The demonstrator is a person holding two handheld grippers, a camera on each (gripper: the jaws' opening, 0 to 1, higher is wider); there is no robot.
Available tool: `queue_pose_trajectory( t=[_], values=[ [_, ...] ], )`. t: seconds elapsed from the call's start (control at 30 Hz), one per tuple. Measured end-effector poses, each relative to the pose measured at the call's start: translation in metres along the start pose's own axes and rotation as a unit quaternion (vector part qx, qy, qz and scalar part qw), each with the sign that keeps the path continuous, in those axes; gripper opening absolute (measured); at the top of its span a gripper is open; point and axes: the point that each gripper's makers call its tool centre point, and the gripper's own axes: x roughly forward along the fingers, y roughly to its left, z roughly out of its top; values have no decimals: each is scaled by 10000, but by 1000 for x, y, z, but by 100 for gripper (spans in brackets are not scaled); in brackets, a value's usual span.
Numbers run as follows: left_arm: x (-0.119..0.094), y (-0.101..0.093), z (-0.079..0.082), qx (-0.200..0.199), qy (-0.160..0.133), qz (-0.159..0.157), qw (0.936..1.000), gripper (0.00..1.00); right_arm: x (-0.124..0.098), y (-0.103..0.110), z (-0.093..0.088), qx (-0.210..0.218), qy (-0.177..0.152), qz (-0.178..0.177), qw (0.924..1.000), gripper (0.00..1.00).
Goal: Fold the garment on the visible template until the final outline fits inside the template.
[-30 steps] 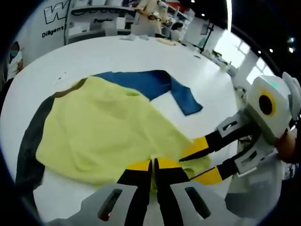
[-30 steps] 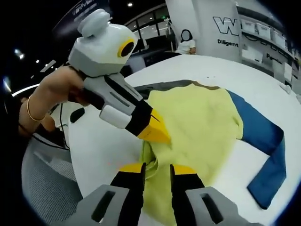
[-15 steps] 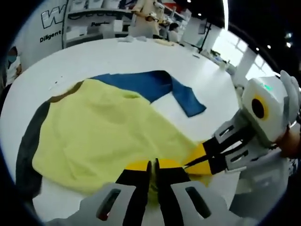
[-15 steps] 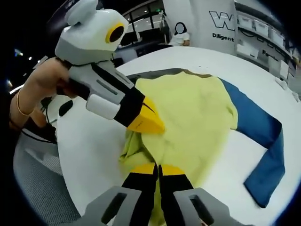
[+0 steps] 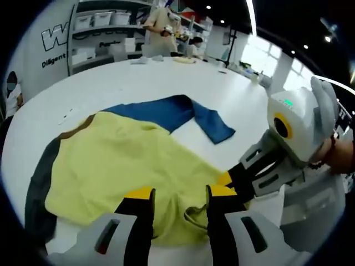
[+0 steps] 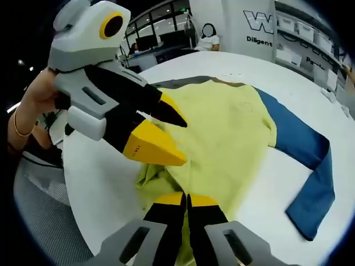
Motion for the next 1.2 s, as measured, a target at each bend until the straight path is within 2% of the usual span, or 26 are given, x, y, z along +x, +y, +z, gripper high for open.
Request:
queue_pose_trajectory(
  t=[0.17,0.3,0.53,0.73,0.97,1.2],
  values=[
    [-9,-5,-1,199,-114,-11,9997,50,0,0,-1,82,-7,13,10000,0],
    [-14,-6,-5,360,-151,13,9992,66,0,-1,-2,183,-20,15,9998,0],
    [-18,-7,-15,618,-183,74,9979,77,-1,0,-3,331,-32,71,9994,0],
    [-19,-6,-32,713,-141,103,9973,75,-2,0,-3,408,-39,81,9991,0],
    [-24,-14,-37,851,-459,58,9953,67,-2,0,-3,466,-40,104,9989,0],
    [-25,-16,-46,1057,-429,117,9934,55,-2,0,-4,498,-35,110,9987,0]
  ],
)
